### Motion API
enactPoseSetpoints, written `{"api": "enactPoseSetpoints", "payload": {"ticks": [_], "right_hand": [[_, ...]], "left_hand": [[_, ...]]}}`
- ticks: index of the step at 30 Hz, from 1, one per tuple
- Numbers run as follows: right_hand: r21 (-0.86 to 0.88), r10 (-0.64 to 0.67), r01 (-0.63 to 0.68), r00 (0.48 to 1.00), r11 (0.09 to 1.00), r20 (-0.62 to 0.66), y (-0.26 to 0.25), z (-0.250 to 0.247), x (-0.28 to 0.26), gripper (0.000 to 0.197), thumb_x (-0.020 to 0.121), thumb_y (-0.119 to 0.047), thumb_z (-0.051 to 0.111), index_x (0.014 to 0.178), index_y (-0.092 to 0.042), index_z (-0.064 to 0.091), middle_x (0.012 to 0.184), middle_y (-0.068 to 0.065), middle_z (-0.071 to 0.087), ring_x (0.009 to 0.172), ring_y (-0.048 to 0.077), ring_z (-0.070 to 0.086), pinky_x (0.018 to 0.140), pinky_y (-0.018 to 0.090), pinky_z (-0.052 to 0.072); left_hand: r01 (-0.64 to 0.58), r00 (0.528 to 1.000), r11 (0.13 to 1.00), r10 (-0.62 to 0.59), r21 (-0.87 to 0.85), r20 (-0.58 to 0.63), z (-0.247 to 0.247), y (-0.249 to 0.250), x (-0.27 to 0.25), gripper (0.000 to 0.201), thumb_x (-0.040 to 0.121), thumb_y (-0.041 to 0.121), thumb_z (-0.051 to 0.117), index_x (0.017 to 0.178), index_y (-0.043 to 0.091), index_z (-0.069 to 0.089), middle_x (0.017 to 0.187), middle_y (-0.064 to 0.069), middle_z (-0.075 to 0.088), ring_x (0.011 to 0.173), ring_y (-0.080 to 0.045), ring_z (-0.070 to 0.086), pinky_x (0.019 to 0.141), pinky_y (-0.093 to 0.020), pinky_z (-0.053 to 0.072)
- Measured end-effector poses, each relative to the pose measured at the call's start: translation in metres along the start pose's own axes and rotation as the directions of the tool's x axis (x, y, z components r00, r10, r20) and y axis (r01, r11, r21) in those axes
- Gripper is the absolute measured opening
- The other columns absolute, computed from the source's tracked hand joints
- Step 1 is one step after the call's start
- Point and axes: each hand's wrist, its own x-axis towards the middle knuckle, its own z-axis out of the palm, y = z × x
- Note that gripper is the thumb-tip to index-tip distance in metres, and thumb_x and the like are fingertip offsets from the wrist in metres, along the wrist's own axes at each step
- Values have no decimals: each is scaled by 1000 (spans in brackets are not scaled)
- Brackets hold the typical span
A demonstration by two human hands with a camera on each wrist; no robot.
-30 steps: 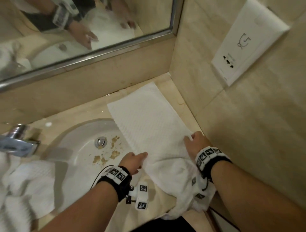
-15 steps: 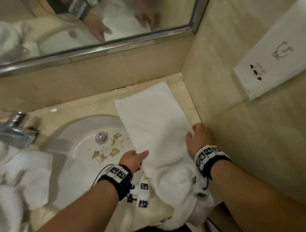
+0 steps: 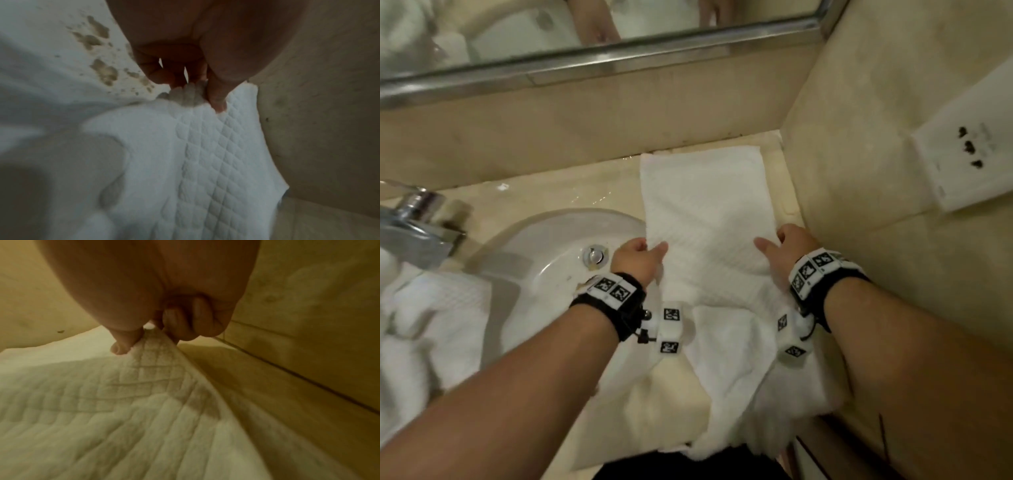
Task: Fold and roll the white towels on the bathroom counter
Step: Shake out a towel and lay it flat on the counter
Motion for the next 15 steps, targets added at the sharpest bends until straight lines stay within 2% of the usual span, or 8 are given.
{"api": "enactPoseSetpoints", "payload": {"ticks": [1,4,6,7,9,11,13,15], "right_hand": [[-6,-24,24,1000,1000,-18,-5,-5,3,70,94,-57,57,144,-11,44,145,10,50,129,31,51,103,35,40],[76,-49,59,992,995,-120,-17,-17,19,53,93,-53,62,126,-13,53,120,7,61,108,30,60,87,32,44],[208,-37,81,977,975,-208,-20,-18,25,34,95,-44,63,111,-16,53,102,3,63,95,28,63,76,30,45],[253,-26,92,967,963,-253,-20,-17,26,27,96,-37,61,111,-15,53,103,4,64,97,28,63,76,29,45],[326,-9,105,959,939,-282,-15,-11,27,35,99,-24,57,132,-15,49,127,8,62,116,28,60,90,29,45],[371,-30,123,969,920,-245,-9,-2,25,54,98,-17,55,148,-16,36,142,6,54,127,24,54,100,26,39],[423,-80,164,975,891,-208,-4,9,21,65,89,-20,57,149,-23,33,135,0,56,124,21,57,108,32,41],[369,-127,207,965,906,-228,3,18,11,69,81,-27,57,145,-29,33,135,-2,53,118,15,57,108,35,44]], "left_hand": [[-27,1000,999,27,-22,-4,-3,13,3,48,86,48,76,119,16,66,114,-5,72,105,-30,68,98,-39,54],[-69,997,994,65,-87,-47,-6,37,21,74,60,65,78,118,19,69,109,-6,76,102,-29,72,98,-44,57],[-80,996,982,71,-170,-60,-3,42,29,64,60,61,80,112,24,71,103,2,77,96,-22,74,95,-42,59],[-83,996,973,73,-215,-58,-3,49,22,53,68,52,82,113,26,70,107,4,76,99,-19,73,97,-40,58],[-95,995,957,88,-275,-36,-1,49,16,51,87,33,76,135,27,58,132,3,67,114,-17,66,106,-39,52],[-101,994,968,89,-231,-60,-1,41,6,58,91,34,72,143,26,48,139,0,60,119,-21,61,107,-42,49],[-94,986,990,78,-108,-145,-2,23,-15,43,87,43,71,123,23,59,117,-2,67,104,-24,65,98,-44,54],[-99,991,994,95,-44,-96,0,-1,-42,27,87,43,70,99,20,62,95,-2,69,91,-26,68,88,-42,56]]}}
